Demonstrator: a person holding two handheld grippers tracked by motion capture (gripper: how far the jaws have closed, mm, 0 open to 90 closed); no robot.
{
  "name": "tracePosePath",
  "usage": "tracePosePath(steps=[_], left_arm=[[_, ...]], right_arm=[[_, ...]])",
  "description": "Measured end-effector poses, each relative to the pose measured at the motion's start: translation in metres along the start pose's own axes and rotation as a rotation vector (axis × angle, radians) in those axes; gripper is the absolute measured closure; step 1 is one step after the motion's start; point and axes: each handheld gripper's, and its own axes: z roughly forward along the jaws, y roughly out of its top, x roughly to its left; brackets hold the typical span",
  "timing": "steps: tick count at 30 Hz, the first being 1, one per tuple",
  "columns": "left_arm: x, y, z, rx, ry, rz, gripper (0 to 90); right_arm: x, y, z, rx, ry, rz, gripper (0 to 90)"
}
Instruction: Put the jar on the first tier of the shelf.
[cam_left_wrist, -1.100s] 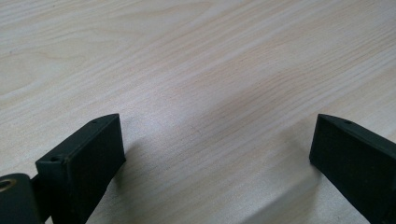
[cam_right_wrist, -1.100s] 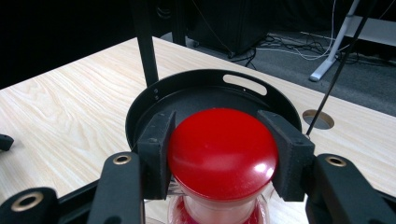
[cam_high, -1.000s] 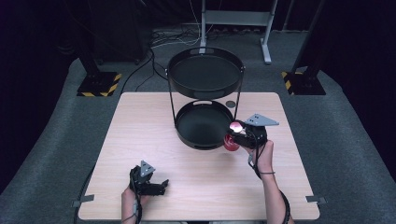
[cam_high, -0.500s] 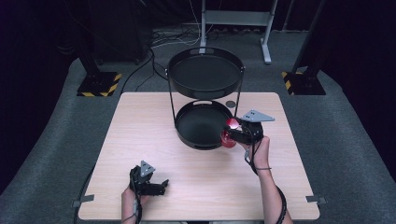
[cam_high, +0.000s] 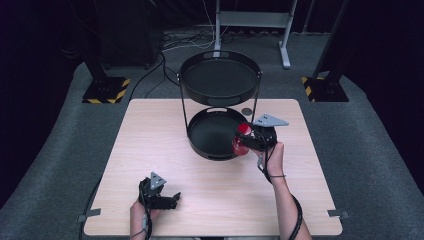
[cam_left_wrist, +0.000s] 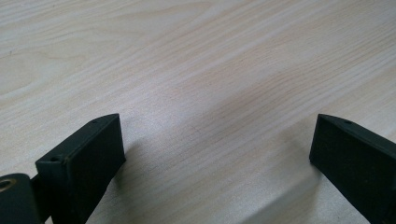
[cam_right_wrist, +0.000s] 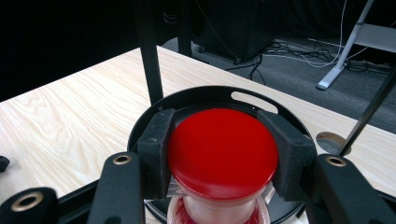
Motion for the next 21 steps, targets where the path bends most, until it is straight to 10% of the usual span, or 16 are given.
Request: tracePosePath(steps=[21], left_arm=[[0.000, 0.000, 0.000, 0.000, 0.000, 0.000, 2.9]], right_arm=[[0.003, 0.010, 0.021, 0.002, 0.003, -0.015, 48.1]])
